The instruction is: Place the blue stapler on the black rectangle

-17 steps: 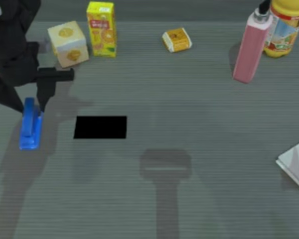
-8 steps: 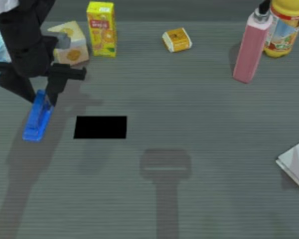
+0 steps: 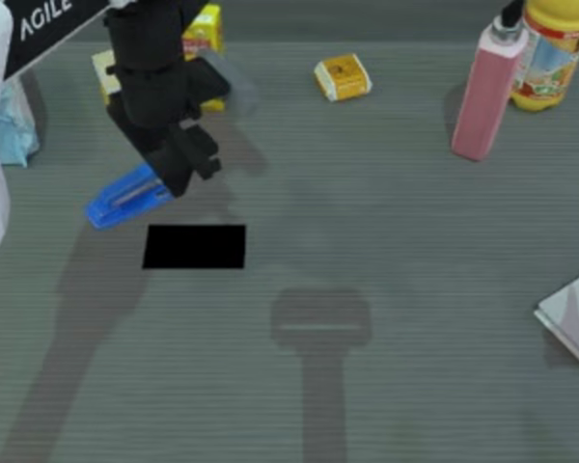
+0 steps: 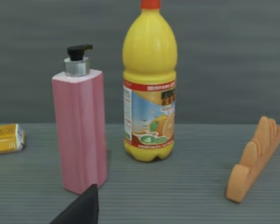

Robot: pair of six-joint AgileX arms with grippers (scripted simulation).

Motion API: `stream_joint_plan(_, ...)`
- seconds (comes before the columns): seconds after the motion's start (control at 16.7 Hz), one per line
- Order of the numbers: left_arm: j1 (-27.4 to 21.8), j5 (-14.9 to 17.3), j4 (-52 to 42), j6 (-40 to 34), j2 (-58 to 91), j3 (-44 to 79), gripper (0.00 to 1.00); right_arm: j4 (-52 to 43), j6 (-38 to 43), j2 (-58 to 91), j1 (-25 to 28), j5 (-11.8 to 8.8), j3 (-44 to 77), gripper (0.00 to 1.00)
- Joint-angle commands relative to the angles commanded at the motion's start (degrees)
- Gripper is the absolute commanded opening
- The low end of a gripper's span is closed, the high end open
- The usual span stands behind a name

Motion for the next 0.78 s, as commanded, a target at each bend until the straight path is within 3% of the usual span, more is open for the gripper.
stream_joint_plan(0.18,-3.5,0.3,-3.7,14.5,4.5,8.0,0.00,0.0,0.0,0.0,0.0,0.0,0.0,1.00)
stream_joint_plan(0.36,-6.0,0.4,-5.8,23.8,7.1,13.9,0.00,0.0,0.0,0.0,0.0,0.0,0.0,1.00)
stream_joint_plan(0.78,-6.9,0.4,-6.5,27.6,7.8,16.3,0.00,0.0,0.0,0.0,0.0,0.0,0.0,1.00)
